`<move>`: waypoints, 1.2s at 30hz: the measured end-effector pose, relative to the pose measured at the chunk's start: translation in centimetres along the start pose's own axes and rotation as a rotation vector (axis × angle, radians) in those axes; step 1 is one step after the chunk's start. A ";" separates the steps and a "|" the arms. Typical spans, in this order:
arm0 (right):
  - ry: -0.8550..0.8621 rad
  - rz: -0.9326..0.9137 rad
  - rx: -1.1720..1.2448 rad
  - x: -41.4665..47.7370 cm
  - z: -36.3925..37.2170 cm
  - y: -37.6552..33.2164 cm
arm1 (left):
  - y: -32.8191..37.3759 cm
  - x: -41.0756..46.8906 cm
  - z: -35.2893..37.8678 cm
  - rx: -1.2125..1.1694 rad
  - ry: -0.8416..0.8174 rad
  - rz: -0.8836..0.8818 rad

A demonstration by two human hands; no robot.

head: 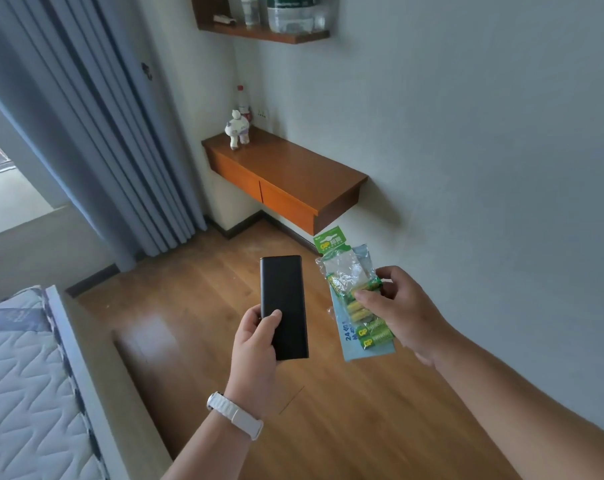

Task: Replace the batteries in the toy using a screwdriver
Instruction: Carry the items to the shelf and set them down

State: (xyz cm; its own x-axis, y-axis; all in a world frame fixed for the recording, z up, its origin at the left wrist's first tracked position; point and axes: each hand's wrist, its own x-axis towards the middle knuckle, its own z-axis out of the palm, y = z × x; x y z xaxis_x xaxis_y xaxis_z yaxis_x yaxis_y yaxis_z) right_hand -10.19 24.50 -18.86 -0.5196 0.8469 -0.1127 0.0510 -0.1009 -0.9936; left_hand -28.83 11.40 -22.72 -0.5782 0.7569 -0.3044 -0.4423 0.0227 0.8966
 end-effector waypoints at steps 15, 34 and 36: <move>-0.170 0.039 0.052 27.5 4.6 -0.1 | 5.9 21.7 -0.2 0.031 0.204 0.038; -0.184 0.043 0.070 57.6 7.4 -5.2 | 17.2 51.6 3.7 0.029 0.255 0.122; -0.160 0.060 0.066 59.9 8.5 -4.8 | 17.6 54.9 2.7 0.025 0.236 0.096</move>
State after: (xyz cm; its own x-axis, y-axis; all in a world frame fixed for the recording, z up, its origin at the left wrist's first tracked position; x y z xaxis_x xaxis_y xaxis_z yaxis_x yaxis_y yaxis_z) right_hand -48.85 71.28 -20.76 -0.6463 0.7452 -0.1640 0.0329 -0.1875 -0.9817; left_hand -66.51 55.08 -22.75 -0.7621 0.5832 -0.2813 -0.3623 -0.0240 0.9318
